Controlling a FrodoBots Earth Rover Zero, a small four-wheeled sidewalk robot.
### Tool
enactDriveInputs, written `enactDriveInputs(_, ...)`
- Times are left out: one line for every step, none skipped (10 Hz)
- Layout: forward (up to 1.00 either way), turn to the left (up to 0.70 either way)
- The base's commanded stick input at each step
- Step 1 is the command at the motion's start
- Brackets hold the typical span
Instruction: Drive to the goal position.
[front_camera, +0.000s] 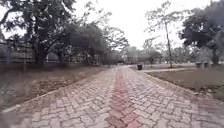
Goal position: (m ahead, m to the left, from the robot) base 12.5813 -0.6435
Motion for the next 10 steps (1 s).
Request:
enactDriveInputs(0.7, -0.17)
enactDriveInputs(0.7, -0.29)
enactDriveInputs(0.7, -0.26)
enactDriveInputs(0.7, 0.0)
enactDriveInputs(0.7, 0.0)
enactDriveInputs(0.7, 0.0)
enactDriveInputs(0.7, 0.0)
enactDriveInputs(0.7, 0.0)
enactDriveInputs(0.7, 0.0)
enactDriveInputs(0.7, 0.0)
